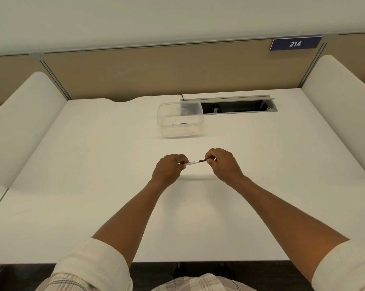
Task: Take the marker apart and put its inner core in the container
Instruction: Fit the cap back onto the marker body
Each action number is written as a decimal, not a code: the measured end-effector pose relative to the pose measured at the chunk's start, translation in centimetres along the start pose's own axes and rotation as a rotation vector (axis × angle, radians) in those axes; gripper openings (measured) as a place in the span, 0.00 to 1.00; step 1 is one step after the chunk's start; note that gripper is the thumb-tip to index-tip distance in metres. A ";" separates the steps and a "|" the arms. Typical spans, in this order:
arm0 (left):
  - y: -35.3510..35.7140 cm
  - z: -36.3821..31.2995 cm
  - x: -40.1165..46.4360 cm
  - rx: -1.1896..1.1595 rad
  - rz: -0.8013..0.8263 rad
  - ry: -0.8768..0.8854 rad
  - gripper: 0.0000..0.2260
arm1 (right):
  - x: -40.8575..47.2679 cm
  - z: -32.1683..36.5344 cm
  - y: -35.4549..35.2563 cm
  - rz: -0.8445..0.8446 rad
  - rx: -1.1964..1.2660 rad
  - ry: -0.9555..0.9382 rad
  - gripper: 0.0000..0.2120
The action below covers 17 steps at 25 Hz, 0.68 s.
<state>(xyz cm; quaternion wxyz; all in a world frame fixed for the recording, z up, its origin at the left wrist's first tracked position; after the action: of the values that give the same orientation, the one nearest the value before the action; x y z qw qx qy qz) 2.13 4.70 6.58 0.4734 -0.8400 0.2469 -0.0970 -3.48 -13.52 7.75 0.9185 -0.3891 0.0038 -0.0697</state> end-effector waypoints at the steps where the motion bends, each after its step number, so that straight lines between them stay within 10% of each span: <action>1: 0.0 0.0 0.0 -0.001 0.002 -0.003 0.06 | 0.0 0.0 0.0 0.001 -0.005 0.000 0.05; 17: -0.4 -1.1 0.6 -0.015 0.003 0.023 0.07 | 0.6 -0.6 -0.1 0.042 0.192 0.060 0.09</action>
<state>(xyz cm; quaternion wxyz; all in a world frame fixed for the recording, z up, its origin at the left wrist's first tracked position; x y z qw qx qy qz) 2.37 3.71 7.42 0.4642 -0.8421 0.2542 -0.1039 -2.99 -14.06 7.42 0.9524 -0.2967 0.0328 -0.0621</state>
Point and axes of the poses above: each hand's wrist, its own x-axis towards the middle knuckle, its own y-axis out of the palm, z = x × y, the point moved 8 cm from there along x, towards the middle knuckle, and after that the axes turned 3 degrees about z, right-handed, at the moved point
